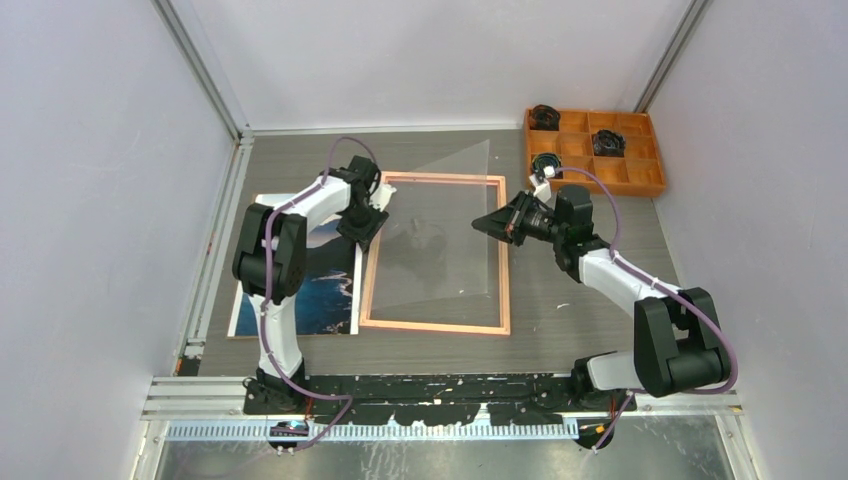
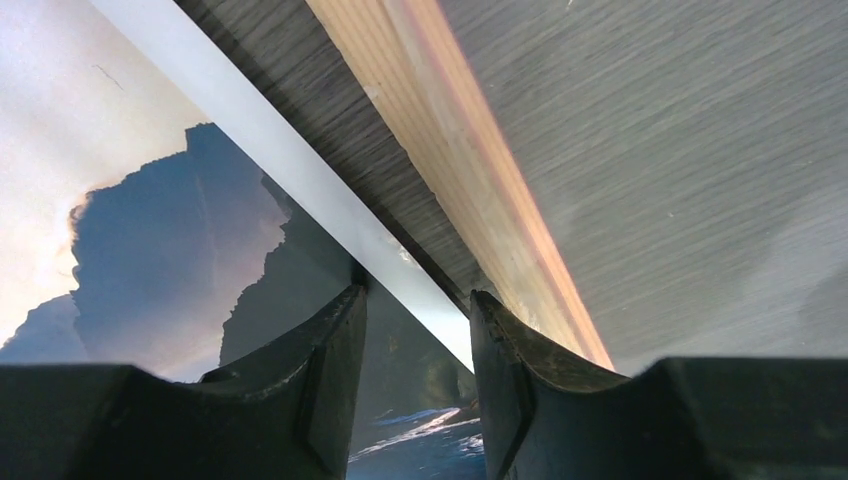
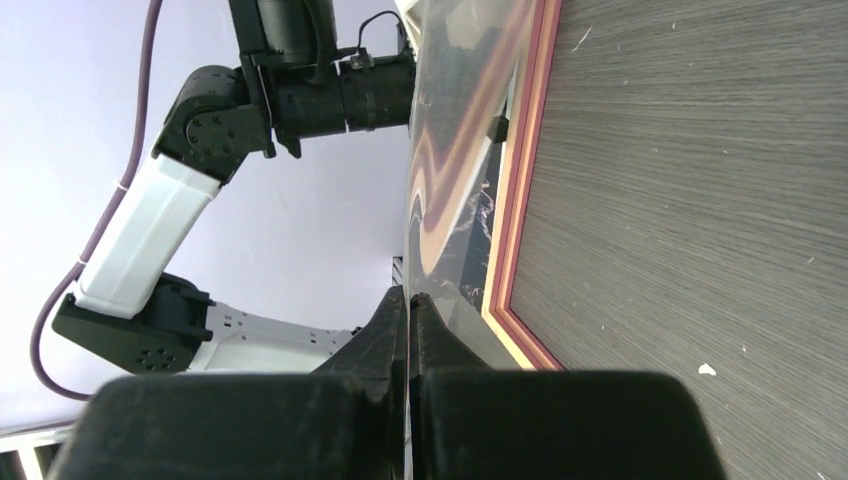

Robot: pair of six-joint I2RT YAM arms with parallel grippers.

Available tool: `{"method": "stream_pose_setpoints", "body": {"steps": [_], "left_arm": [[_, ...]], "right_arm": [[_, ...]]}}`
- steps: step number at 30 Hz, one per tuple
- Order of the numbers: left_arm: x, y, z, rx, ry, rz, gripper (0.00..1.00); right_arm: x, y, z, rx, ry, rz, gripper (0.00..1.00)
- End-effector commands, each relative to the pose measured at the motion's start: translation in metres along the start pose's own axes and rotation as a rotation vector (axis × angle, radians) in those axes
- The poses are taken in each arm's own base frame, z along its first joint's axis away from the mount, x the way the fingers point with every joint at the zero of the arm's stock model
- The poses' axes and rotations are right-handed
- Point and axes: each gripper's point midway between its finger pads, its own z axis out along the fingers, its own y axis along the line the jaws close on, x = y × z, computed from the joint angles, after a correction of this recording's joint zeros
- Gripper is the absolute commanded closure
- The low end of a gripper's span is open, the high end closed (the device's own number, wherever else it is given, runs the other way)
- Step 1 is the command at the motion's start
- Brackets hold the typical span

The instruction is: Put the photo into the frame

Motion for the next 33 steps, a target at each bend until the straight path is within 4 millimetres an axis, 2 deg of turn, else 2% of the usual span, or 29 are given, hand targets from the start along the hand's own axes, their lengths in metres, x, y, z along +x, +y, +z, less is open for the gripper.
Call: {"method": "stream_pose_setpoints", "body": {"steps": [1,4,8,12,13,14,16,19,21,26,33], "left_arm": [[-0.013,0.002,-0.014,0.035,-0.050,-0.022,0.56],[-0.013,0.010,-0.016,0.027,-0.053,-0.039,0.57],[-0.011,0.018,-0.018,0.018,-0.056,-0.054,0.57],[-0.010,0.020,-0.019,0.014,-0.058,-0.056,0.57],[-0.010,0.020,-0.019,0.014,-0.057,-0.056,0.57],[-0.010,0.021,-0.019,0.014,-0.057,-0.056,0.57],[-0.009,0.021,-0.019,0.012,-0.055,-0.053,0.57],[-0.009,0.020,-0.019,0.015,-0.052,-0.051,0.57],[-0.009,0.021,-0.019,0.015,-0.055,-0.051,0.57],[-0.009,0.022,-0.019,0.009,-0.053,-0.046,0.58],[-0.010,0.023,-0.020,0.004,-0.054,-0.042,0.58]], "right_arm": [[-0.001,0.029,-0.001,-0.087,0.004,-0.123,0.99],[0.003,0.024,-0.003,-0.048,0.030,-0.169,0.99],[0.009,0.002,-0.004,0.066,0.062,-0.228,0.99],[0.010,-0.008,-0.003,0.120,0.061,-0.234,0.98],[0.010,-0.011,-0.002,0.132,0.058,-0.234,0.95],[0.009,-0.015,-0.002,0.147,0.054,-0.235,0.84],[0.009,-0.019,0.000,0.167,0.054,-0.244,0.74],[0.006,-0.031,-0.001,0.238,0.043,-0.243,0.52],[0.001,-0.035,-0.002,0.270,0.027,-0.249,0.44],[-0.007,-0.044,0.001,0.330,0.023,-0.242,0.38],[-0.012,-0.050,0.006,0.350,0.031,-0.243,0.36]]}}
